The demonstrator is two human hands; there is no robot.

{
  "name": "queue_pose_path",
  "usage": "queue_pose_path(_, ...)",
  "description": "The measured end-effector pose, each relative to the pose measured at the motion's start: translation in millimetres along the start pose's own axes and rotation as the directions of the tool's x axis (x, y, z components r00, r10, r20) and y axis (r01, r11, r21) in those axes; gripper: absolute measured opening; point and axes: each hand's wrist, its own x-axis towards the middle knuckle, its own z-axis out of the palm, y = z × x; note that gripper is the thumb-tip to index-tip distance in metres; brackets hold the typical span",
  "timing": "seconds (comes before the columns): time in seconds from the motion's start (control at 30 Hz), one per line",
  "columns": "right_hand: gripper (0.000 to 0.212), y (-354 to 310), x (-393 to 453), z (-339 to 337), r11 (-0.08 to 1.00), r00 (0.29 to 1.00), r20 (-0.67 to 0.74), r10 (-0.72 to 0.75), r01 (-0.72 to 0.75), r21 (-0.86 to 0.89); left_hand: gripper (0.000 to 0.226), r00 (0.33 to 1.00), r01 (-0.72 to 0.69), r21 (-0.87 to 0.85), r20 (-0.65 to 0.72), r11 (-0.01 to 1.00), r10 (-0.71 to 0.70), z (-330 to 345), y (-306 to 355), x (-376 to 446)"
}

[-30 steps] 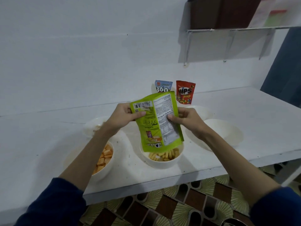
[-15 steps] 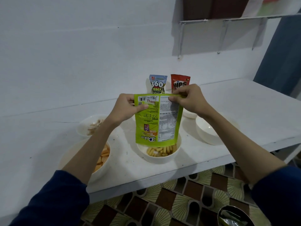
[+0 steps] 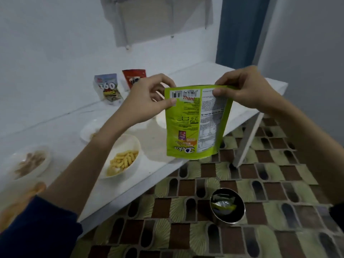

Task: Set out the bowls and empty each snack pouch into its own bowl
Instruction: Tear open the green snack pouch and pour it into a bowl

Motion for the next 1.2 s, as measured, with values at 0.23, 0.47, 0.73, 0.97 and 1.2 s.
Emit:
queue_pose_path(0.23, 0.007, 138, -81, -69, 0.97, 0.974, 0.084, 0.209, -0.196, -0.144, 0.021, 0.976, 0.08, -0.027, 0.205, 0.996, -0.073, 185, -2, 31)
queue_pose_path(0.47, 0.003, 302, -123, -33, 0.912, 0.875, 0.287, 0.39, -0.324, -0.251, 0.013, 0.926, 0.236, 0.088, 0.281, 0.968, -0.251, 339, -70, 32)
queue_pose_path(0.73, 0.015, 457, -177, 86, 0.863, 0.709, 0.494, 0.504, -0.394, -0.315, 0.023, 0.786, 0.423, 0.206, 0.401, 0.882, -0.471, 478, -221, -5)
queue_pose_path(0.97, 0.013, 584, -241, 208, 0.826, 0.631, 0.534, 0.563, -0.421, -0.374, 0.013, 0.742, 0.474, 0.27, 0.39, 0.838, -0.545, 585, -352, -62)
queue_pose_path(1.2, 0.026, 644, -283, 272, 0.791, 0.516, 0.604, 0.607, -0.466, -0.397, 0.021, 0.703, 0.511, 0.268, 0.417, 0.817, -0.576, 646, -431, -109)
